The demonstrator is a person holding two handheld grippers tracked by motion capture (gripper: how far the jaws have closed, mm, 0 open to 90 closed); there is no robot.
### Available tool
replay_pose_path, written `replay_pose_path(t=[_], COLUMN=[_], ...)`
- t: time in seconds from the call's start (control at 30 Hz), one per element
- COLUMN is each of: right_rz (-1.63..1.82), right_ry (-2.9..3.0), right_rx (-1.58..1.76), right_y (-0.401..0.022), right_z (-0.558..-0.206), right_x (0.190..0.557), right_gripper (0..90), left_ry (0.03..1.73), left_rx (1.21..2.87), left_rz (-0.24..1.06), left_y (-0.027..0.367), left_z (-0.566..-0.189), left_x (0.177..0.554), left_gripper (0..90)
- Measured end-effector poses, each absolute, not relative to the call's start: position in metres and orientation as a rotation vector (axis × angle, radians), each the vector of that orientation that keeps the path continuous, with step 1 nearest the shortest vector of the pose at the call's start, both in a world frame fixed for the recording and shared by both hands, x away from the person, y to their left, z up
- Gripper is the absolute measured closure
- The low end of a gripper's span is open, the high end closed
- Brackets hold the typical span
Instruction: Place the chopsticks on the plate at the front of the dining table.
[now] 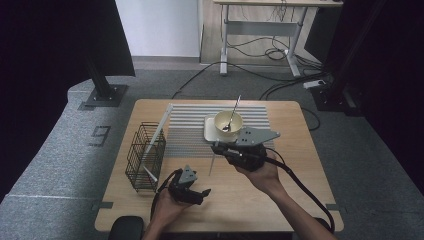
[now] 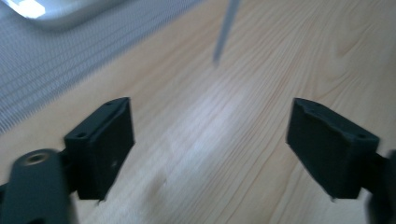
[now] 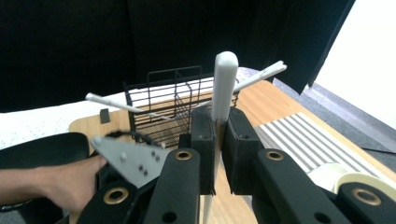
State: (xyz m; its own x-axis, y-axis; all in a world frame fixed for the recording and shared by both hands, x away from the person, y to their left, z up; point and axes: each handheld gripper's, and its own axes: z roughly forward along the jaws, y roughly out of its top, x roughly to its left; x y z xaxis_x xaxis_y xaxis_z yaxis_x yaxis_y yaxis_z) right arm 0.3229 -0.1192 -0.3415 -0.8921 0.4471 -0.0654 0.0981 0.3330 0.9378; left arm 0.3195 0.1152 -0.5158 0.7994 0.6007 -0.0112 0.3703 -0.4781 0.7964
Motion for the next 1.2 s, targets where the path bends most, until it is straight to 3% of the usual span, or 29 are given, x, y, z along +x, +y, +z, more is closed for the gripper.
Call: replay_pose_path(t=[0.37,0.77,0.97,1.03,1.2], right_rz=[1.577,1.582,1.581,1.568,1.539], right_ry=[2.360,2.400,2.403,2.396,2.357], right_rx=[0.453,0.454,0.472,0.487,0.538], right_y=[-0.108,-0.105,-0.107,-0.107,-0.106], right_z=[-0.353,-0.355,-0.352,-0.352,-0.352], right_x=[0.314,0.314,0.318,0.320,0.323], right_gripper=[83.9,83.9,83.1,78.0,48.0], left_ry=[0.604,0.508,0.497,0.516,0.524], left_rx=[2.017,2.057,2.052,2.063,2.094], left_rz=[0.360,0.394,0.378,0.370,0.353], left_y=[0.118,0.113,0.113,0.113,0.110], left_z=[-0.498,-0.497,-0.496,-0.496,-0.498], left_x=[0.310,0.306,0.305,0.305,0.306], left_gripper=[49.7,83.3,85.7,85.8,85.8])
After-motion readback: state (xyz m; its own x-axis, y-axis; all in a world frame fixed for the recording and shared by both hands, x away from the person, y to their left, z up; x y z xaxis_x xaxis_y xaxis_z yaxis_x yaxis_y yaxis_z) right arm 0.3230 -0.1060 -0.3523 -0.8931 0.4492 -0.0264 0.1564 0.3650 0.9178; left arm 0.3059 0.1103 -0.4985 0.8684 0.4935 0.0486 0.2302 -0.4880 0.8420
